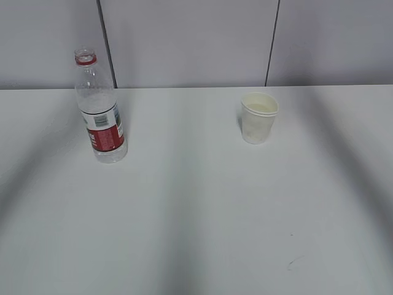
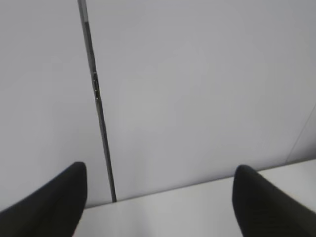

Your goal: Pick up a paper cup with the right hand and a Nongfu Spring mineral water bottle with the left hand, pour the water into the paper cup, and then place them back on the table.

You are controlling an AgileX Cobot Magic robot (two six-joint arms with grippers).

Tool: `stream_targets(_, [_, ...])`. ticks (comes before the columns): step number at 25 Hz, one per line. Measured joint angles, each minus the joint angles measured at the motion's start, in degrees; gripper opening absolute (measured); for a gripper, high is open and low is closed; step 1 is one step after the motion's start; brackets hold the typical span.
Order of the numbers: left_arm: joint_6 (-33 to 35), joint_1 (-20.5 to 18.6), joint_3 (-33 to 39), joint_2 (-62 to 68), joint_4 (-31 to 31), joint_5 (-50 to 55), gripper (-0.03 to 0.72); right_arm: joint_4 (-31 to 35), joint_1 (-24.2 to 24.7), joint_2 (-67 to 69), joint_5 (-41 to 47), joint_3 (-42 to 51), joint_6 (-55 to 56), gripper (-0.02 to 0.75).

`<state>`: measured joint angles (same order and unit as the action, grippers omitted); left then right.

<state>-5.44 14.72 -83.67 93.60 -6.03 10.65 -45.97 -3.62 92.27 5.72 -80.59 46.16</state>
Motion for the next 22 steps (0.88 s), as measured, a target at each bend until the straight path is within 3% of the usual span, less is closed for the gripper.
stream_targets(12, [-2.2,0.0,-7.9,0.0,-3.3,25.5,0.544,2.2,-6.3,0.0,23.0,-1.2,-8.0,0.589])
stream_targets(15, [-3.4,0.0,-9.1,0.0,-5.2,32.2,0.544,8.6,-7.9,0.0,31.3,-2.5,-13.8,0.589])
stream_targets(22, [-3.9,0.0,-9.9,0.0,-5.6,46.8,0.544,31.8,-8.2,0.0,53.9,-10.6,-32.1,0.589])
